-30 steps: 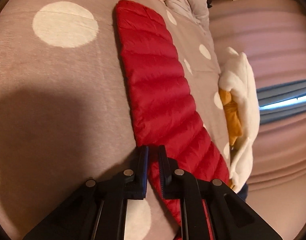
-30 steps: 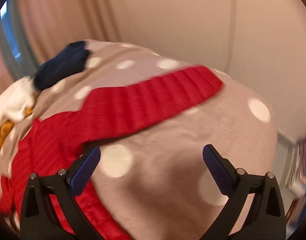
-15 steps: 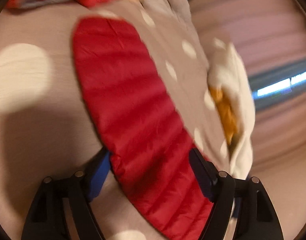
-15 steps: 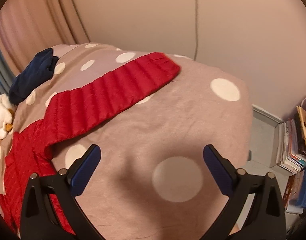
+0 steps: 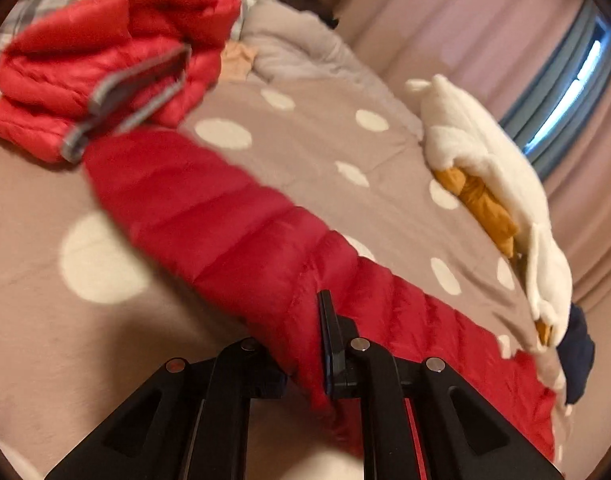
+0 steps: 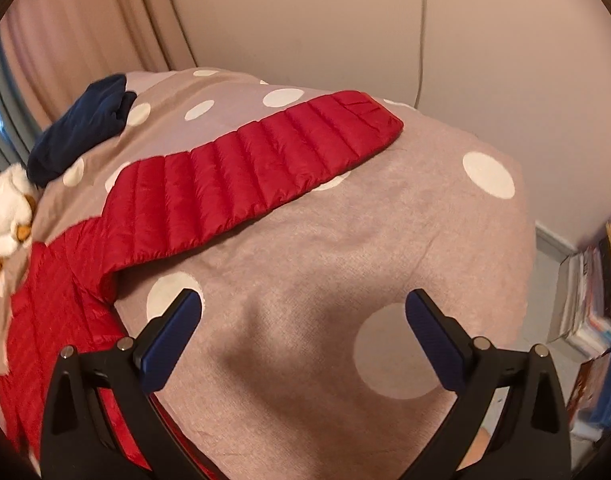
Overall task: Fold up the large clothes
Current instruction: 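Close the right tool on the other sleeve cuff while the left tool holds its sleeve, then fold each held sleeve across the jacket body with both tools, then open both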
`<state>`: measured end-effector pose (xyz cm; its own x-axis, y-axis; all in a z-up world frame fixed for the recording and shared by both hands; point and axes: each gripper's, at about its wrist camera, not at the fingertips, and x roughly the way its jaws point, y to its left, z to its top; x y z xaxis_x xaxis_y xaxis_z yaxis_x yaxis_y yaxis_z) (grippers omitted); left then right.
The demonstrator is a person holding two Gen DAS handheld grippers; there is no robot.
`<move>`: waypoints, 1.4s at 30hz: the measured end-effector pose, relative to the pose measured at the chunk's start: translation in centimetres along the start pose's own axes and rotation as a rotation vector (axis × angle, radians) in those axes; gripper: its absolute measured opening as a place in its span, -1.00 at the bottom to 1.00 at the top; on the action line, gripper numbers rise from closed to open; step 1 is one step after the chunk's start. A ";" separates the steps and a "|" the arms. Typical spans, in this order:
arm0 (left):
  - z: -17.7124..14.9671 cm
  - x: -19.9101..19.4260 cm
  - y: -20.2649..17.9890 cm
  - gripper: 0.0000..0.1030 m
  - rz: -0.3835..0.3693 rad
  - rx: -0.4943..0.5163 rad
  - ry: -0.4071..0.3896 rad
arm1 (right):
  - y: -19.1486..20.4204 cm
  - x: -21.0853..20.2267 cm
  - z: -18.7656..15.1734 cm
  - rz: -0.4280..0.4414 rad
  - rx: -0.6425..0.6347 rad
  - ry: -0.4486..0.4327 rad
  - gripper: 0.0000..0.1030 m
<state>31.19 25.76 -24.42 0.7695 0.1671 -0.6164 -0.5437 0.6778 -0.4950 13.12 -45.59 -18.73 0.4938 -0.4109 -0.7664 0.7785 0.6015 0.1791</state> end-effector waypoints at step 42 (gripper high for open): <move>-2.8 2.1 5.9 -0.67 -0.088 -0.238 0.030 | -2.6 10.5 11.4 0.133 0.203 -0.175 -0.86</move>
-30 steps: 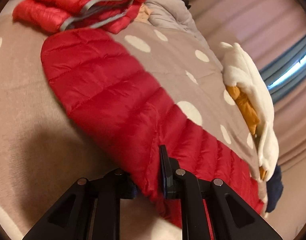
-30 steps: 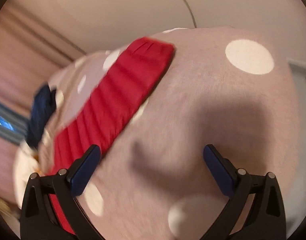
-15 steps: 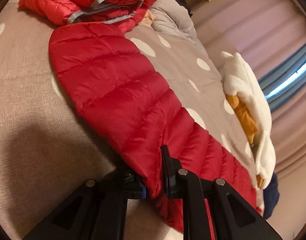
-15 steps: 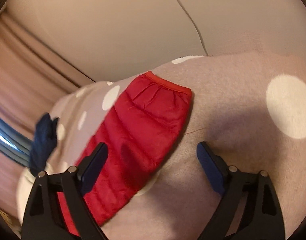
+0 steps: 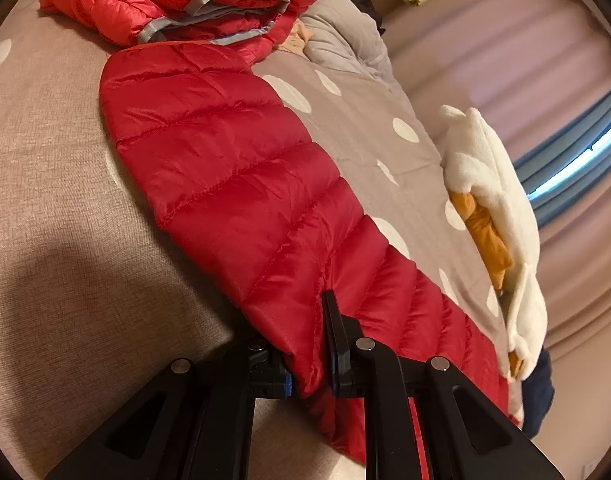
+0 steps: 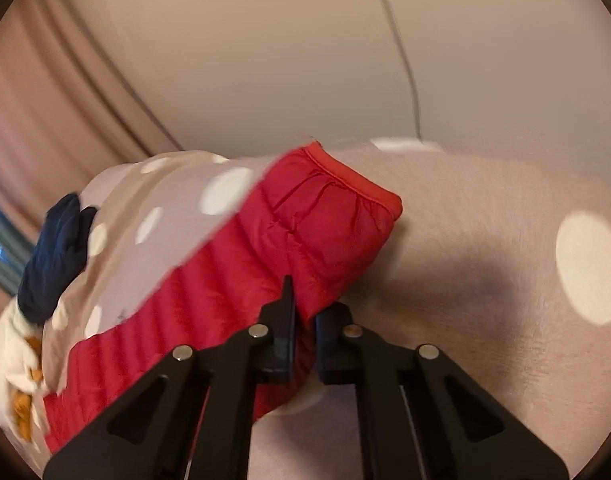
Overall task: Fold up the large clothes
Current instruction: 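Fold each held sleeve across the jacket body with both tools, then open both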
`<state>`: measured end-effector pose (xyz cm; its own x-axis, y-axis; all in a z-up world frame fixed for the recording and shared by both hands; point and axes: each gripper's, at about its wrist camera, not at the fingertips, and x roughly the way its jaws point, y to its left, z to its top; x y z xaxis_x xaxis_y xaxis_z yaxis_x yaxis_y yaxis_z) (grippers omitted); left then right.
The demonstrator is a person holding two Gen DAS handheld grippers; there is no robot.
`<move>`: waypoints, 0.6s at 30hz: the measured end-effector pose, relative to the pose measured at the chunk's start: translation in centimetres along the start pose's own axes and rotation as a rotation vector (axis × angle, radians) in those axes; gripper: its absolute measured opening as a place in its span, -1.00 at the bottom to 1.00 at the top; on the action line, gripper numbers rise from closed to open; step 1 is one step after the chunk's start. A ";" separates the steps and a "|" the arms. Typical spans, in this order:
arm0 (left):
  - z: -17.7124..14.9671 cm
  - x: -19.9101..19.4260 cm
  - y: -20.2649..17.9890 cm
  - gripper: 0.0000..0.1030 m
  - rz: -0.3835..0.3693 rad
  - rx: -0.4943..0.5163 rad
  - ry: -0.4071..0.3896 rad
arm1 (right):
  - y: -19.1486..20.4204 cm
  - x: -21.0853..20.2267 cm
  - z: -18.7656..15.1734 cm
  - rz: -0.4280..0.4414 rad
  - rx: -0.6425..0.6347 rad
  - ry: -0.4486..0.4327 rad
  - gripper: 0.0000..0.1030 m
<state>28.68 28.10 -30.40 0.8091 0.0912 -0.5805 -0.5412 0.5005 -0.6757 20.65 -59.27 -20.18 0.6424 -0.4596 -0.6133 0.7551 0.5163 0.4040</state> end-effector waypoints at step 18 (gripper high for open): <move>-0.7 0.0 -3.9 -0.68 0.211 0.189 -0.034 | 30.0 -14.1 -17.6 0.651 -0.433 0.143 -0.86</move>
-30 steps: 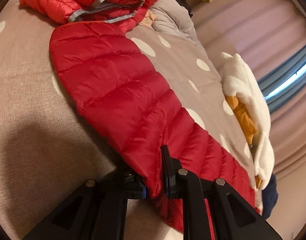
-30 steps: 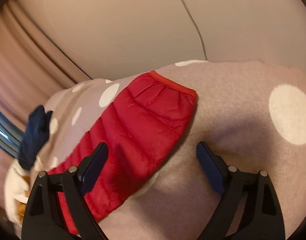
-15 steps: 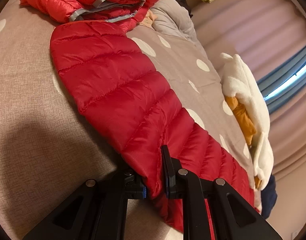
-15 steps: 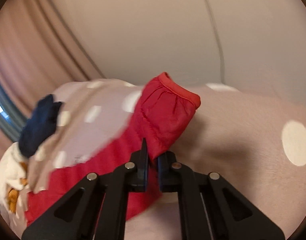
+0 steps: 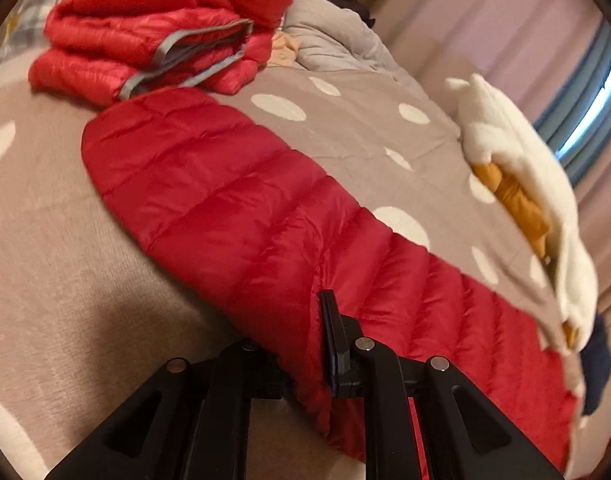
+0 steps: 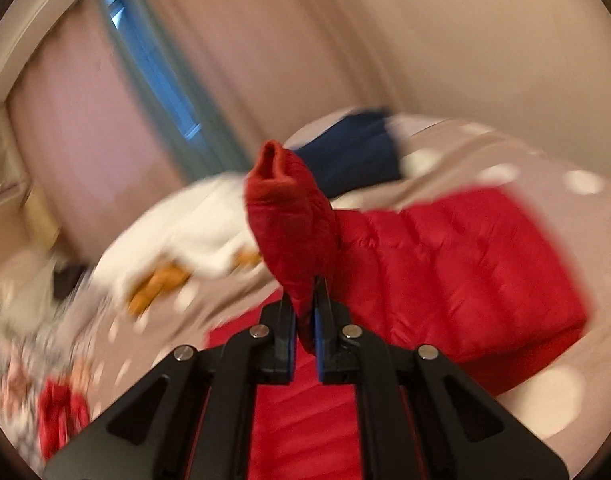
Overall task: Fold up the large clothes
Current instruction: 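Fold each held sleeve across the jacket body with both tools, then open both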
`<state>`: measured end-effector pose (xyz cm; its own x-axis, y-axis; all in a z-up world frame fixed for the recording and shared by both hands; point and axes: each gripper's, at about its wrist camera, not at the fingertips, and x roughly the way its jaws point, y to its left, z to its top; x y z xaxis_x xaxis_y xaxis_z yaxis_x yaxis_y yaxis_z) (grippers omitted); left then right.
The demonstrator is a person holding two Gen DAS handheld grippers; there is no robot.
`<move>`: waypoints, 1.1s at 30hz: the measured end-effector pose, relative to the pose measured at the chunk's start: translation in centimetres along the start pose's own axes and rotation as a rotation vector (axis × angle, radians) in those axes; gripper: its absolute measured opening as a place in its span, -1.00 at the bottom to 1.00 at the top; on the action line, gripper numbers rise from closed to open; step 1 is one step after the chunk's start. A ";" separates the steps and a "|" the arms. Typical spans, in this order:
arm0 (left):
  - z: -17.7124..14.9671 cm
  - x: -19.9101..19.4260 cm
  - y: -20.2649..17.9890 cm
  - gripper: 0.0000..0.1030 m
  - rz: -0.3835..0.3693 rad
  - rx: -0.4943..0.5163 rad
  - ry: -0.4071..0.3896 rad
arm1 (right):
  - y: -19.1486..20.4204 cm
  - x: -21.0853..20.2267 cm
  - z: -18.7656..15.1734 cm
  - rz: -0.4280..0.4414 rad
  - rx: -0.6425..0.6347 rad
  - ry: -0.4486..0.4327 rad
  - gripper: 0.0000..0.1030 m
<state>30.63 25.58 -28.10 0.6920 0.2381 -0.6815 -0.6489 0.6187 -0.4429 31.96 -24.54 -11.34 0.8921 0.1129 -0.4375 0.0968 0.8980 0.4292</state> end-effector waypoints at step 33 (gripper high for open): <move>0.0 0.5 2.9 -0.67 -0.137 -0.135 0.018 | -8.2 5.4 -2.4 -0.360 -0.133 0.286 -0.64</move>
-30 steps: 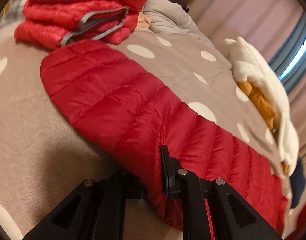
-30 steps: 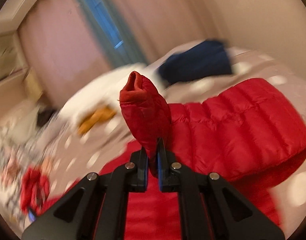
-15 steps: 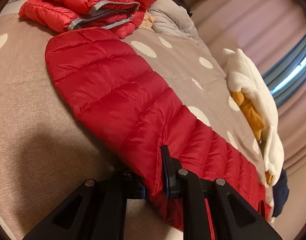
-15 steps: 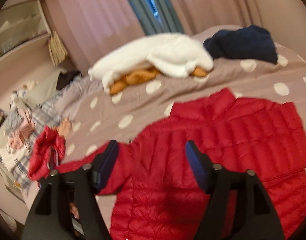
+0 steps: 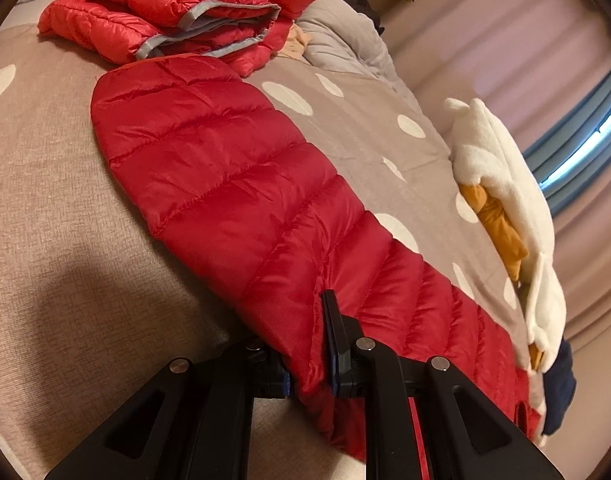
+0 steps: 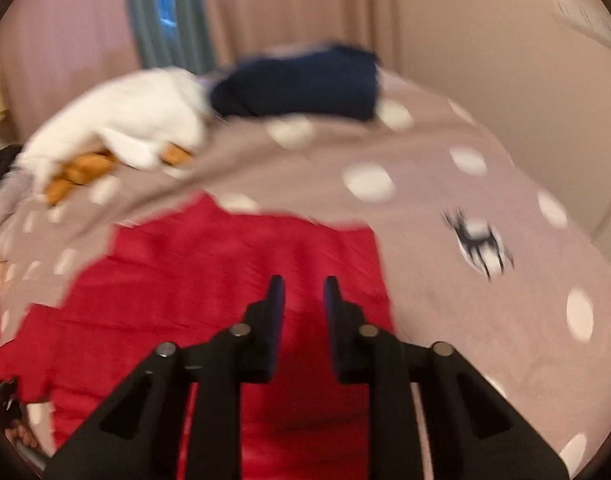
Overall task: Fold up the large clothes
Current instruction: 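Fold each held sleeve across the jacket body with both tools, then open both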
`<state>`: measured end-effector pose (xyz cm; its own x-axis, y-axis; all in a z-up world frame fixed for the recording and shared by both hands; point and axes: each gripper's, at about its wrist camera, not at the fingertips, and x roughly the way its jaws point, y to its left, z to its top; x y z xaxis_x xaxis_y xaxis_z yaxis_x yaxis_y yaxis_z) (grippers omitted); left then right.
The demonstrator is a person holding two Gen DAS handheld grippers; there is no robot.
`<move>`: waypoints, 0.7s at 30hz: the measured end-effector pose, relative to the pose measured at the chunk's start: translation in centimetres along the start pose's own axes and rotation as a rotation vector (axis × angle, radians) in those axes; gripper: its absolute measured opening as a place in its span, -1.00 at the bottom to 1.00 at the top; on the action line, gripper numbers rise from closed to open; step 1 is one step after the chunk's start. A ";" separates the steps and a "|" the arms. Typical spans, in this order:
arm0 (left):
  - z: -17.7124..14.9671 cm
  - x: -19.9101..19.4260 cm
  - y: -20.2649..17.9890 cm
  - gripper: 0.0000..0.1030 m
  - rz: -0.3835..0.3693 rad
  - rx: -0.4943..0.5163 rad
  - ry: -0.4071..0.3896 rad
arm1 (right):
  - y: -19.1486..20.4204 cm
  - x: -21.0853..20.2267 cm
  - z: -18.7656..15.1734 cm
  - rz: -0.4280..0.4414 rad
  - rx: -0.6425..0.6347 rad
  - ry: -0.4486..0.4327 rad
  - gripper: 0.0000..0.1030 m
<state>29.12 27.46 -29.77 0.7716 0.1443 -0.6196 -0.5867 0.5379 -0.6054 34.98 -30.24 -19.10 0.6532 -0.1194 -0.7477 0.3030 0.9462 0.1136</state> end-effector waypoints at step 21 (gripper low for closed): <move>-5.5 -8.8 -20.9 -0.71 -0.026 0.524 -0.171 | -3.0 -2.3 -1.3 -0.009 0.119 -0.094 -0.59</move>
<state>33.25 10.42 -14.40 0.8385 0.2348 -0.4917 -0.3998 0.8782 -0.2625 31.68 -32.44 -18.58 0.7105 -0.1602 -0.6852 0.3852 0.9035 0.1881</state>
